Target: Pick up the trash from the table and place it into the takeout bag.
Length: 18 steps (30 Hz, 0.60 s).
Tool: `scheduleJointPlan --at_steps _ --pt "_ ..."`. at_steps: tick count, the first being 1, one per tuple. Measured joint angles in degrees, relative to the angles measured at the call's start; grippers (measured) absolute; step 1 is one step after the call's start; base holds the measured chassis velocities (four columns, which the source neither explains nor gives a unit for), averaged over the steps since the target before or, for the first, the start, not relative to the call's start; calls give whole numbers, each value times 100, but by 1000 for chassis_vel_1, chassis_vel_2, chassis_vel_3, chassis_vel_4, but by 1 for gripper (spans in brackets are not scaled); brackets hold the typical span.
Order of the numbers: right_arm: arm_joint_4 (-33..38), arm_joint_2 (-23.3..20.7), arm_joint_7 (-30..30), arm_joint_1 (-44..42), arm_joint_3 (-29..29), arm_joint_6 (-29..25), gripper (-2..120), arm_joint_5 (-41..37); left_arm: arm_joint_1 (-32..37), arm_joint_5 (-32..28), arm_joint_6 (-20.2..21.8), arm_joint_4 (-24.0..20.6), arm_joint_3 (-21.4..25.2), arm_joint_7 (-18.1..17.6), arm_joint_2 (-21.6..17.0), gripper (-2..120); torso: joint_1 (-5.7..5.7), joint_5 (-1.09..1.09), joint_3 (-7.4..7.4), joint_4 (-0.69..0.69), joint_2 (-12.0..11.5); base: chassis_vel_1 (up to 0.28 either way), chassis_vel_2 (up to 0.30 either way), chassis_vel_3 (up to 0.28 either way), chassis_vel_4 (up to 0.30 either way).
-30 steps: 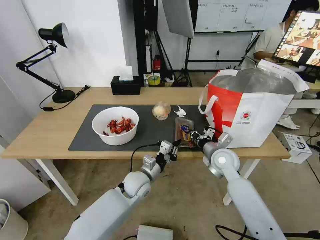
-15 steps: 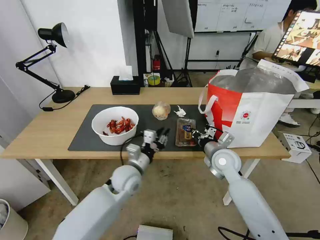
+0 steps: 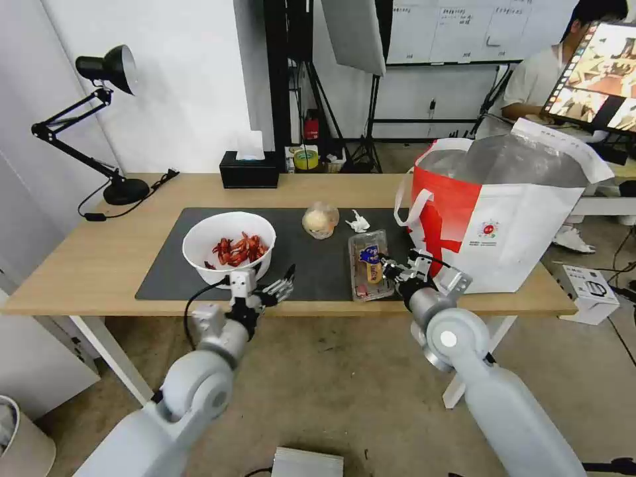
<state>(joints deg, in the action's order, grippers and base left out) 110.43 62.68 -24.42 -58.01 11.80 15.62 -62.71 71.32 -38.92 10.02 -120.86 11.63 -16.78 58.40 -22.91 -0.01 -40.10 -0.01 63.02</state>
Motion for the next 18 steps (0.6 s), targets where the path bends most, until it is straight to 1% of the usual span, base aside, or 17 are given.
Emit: scheduleJointPlan --at_steps 2,3,6,7,10,11,13,14,16,17,18 --pt "180 -180 61 -161 34 -63 0 87 239 55 -2 -175 146 1 -25 100 0 1 0 0 0 0 0 0 0" --pt "180 -180 61 -161 34 -63 0 87 239 55 -2 -175 146 1 -25 100 0 1 0 0 0 0 0 0 0" --pt "690 -558 158 -580 274 -102 0 121 533 90 -5 -458 435 3 -36 100 0 1 0 2 0 0 0 0 0" --pt "690 -558 158 -580 274 -102 0 121 533 90 -5 -458 435 3 -36 100 0 1 0 2 0 0 0 0 0" --pt "1078 -790 481 -1074 620 -246 0 245 826 176 -14 -654 668 11 27 100 0 2 0 2 0 0 0 0 0" --pt "1078 -790 481 -1074 620 -246 0 245 826 176 -14 -654 668 11 27 100 0 2 0 2 0 0 0 0 0" --pt "1338 -909 775 -1444 983 -372 0 303 1040 252 -20 -780 823 27 120 100 0 1 0 2 0 0 0 0 0" --pt "1338 -909 775 -1444 983 -372 0 303 1040 252 -20 -780 823 27 120 100 0 1 0 2 0 0 0 0 0" --pt "1552 -986 1020 -1724 1327 -614 0 320 1232 326 -30 -881 965 36 219 100 1 0 0 3 1 0 0 0 0" --pt "1614 -996 1092 -1799 1421 -741 0 327 1309 354 -35 -913 1014 42 250 100 1 0 0 3 1 0 0 0 0" --pt "1614 -996 1092 -1799 1421 -741 0 327 1309 354 -35 -913 1014 42 250 100 1 0 0 3 1 0 0 0 0"
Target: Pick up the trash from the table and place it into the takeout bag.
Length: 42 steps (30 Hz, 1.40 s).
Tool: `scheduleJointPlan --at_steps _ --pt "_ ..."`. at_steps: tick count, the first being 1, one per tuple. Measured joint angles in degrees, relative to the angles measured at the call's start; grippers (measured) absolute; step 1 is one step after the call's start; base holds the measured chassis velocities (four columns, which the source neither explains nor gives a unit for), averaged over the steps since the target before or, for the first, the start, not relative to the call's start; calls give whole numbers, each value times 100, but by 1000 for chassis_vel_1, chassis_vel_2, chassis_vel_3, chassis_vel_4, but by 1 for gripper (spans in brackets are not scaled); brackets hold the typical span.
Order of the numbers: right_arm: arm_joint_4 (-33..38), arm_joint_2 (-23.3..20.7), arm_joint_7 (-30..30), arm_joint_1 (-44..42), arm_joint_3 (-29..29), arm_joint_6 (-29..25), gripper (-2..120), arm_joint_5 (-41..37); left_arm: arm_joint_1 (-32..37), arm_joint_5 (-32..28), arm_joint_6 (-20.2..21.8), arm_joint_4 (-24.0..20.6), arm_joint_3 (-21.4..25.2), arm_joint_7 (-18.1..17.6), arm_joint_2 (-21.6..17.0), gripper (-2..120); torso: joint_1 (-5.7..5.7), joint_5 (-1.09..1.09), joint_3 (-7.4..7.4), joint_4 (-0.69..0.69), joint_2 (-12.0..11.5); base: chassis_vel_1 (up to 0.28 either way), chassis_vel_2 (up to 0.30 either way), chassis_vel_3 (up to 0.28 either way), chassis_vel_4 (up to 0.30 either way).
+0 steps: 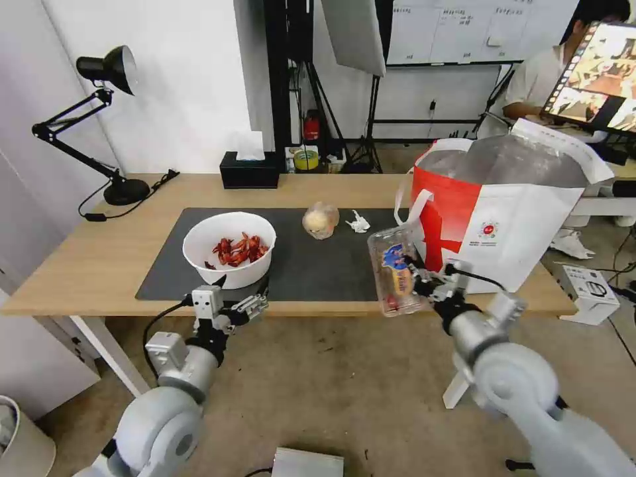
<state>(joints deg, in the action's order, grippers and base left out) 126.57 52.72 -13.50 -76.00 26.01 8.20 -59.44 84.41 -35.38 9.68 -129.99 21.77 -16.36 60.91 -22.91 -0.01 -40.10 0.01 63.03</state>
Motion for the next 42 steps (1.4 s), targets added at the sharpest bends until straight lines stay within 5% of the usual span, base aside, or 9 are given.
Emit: scheduleJointPlan --at_steps 9,19,31,37,42 --pt "514 -158 297 -236 828 -710 0 -434 695 293 -132 -314 433 202 280 100 0 2 -1 0 0 0 0 0 0" --pt "164 -846 -274 1227 1158 -841 0 -1706 956 367 -154 -584 600 332 464 100 -1 2 -2 -2 0 0 0 0 0" --pt "-1617 -1133 -1606 3843 332 -559 0 -2607 1237 476 -156 -848 724 443 694 100 -2 2 -2 -1 -1 0 0 0 0" --pt "-2391 -865 -2690 5079 -738 -184 0 -2752 1447 600 -156 -1005 770 484 863 100 -2 1 -2 -3 -1 0 0 0 0" --pt "-2665 -588 -3464 5372 -1074 96 0 -2811 1570 615 -156 -1067 850 492 937 100 -2 1 -2 -3 -1 0 0 0 0"
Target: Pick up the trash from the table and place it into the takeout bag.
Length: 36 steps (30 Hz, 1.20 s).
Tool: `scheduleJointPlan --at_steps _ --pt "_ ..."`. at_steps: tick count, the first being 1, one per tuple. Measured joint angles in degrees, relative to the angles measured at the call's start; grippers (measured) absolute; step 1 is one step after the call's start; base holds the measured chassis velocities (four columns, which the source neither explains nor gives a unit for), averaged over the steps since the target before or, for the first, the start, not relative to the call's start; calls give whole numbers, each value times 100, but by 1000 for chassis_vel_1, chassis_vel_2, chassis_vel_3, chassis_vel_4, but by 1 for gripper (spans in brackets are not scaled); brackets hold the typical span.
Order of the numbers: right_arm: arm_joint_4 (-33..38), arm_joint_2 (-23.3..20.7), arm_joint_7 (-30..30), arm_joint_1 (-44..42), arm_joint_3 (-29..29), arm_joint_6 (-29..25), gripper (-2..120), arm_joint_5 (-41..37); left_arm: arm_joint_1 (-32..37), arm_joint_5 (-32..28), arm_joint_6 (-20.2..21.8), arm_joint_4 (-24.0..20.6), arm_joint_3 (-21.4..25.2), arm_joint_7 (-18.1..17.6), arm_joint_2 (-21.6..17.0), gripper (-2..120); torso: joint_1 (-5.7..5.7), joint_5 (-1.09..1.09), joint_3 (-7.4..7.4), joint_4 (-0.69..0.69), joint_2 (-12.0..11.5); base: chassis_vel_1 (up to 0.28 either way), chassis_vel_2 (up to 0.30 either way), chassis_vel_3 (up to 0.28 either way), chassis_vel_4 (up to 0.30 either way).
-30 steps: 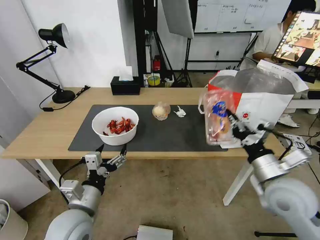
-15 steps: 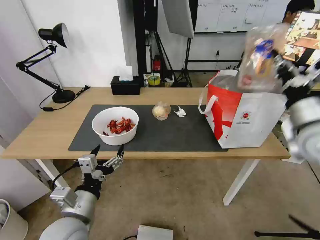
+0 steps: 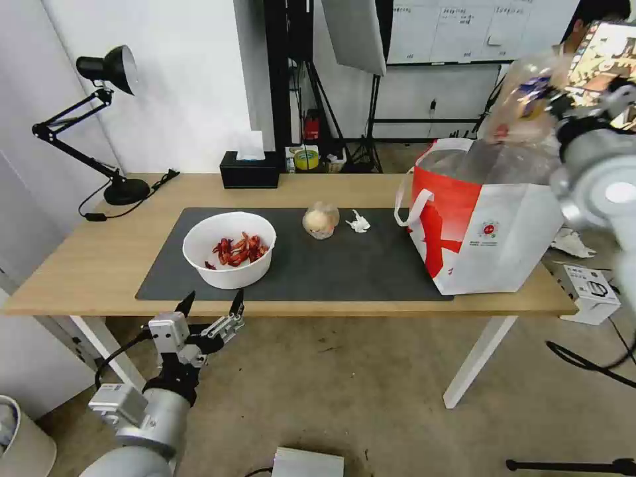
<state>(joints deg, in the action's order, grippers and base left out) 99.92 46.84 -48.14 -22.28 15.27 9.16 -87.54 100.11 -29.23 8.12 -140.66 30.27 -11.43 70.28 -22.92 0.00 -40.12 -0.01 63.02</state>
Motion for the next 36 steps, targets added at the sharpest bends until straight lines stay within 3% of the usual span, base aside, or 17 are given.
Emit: scheduleJointPlan --at_steps 7,16,19,21,22,29,31,36 --pt "-278 300 -824 162 -217 339 0 -118 17 -43 0 -33 126 0 27 100 0 0 0 1 0 0 0 0 0" --pt "-261 332 -1111 145 -257 487 4 -256 -77 -130 5 27 140 -5 2 100 0 -1 1 2 0 0 0 0 0" --pt "-208 284 -1132 91 -240 503 19 -272 -145 -172 11 69 122 -8 -20 100 0 0 1 1 0 0 0 0 0" --pt "-194 273 -1132 80 -235 503 21 -282 -156 -176 11 77 118 -8 -23 100 0 0 1 2 0 0 0 0 0" --pt "-160 246 -1134 57 -225 504 30 -295 -185 -184 13 101 104 -9 -28 100 0 0 1 2 0 0 0 0 0" --pt "-124 205 -1085 22 -196 501 51 -301 -266 -197 16 162 61 -11 -45 100 0 0 1 2 0 0 0 0 0" --pt "-46 201 -866 -34 -148 424 63 -266 -276 -198 16 183 50 -13 -50 100 0 0 1 1 0 0 0 0 0" --pt "294 137 -87 -258 -65 130 78 111 -290 -203 16 191 49 -14 -49 100 0 0 1 1 0 0 0 0 0"
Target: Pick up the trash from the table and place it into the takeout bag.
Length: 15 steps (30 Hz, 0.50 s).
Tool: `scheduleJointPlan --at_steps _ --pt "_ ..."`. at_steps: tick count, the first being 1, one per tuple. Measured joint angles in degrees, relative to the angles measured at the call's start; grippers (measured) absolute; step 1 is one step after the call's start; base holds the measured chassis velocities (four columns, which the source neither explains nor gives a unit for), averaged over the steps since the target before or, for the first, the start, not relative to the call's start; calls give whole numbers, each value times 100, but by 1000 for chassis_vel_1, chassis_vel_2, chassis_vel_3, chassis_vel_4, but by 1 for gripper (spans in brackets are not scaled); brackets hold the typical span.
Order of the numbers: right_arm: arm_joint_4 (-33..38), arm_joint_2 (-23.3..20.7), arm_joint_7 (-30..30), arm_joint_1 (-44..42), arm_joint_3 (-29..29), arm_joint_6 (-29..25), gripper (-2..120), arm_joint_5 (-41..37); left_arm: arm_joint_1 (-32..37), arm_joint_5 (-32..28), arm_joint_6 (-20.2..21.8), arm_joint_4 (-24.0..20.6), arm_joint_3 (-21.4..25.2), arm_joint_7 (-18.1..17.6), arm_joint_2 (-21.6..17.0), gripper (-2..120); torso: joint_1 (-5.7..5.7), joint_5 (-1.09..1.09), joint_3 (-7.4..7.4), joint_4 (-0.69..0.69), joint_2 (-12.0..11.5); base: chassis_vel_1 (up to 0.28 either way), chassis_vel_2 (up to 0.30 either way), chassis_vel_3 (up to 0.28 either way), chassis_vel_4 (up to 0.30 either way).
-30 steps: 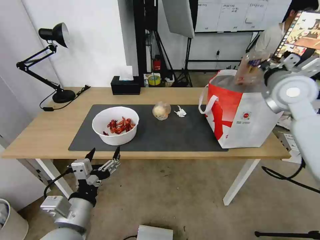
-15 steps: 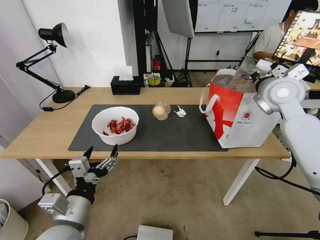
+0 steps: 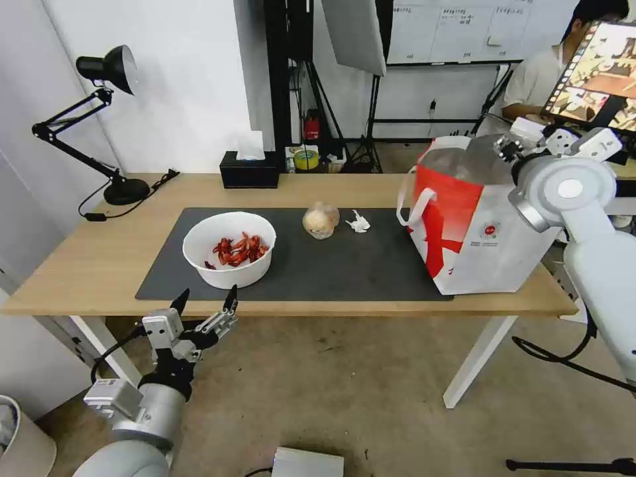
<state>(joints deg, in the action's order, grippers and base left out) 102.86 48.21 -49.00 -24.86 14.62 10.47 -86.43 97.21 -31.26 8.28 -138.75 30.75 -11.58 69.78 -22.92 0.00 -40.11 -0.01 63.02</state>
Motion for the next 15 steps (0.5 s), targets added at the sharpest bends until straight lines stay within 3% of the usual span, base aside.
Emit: scheduleJointPlan --at_steps 3,11,14,15 --pt "502 -225 1158 -392 78 -385 92 622 -23 -39 0 5 35 -4 -8 100 0 0 1 0 0 0 0 0 0" --pt "1218 -634 2467 -1251 332 -755 96 1639 -66 -99 0 23 88 -14 -6 100 1 0 1 1 0 0 0 0 0" --pt "1861 -886 3370 -2399 697 -1042 97 2586 -71 -102 0 62 107 -20 25 100 1 0 1 1 1 0 0 0 0" --pt "1861 -886 3370 -2399 697 -1042 97 2586 -71 -102 0 62 107 -20 25 100 1 0 1 1 1 0 0 0 0"
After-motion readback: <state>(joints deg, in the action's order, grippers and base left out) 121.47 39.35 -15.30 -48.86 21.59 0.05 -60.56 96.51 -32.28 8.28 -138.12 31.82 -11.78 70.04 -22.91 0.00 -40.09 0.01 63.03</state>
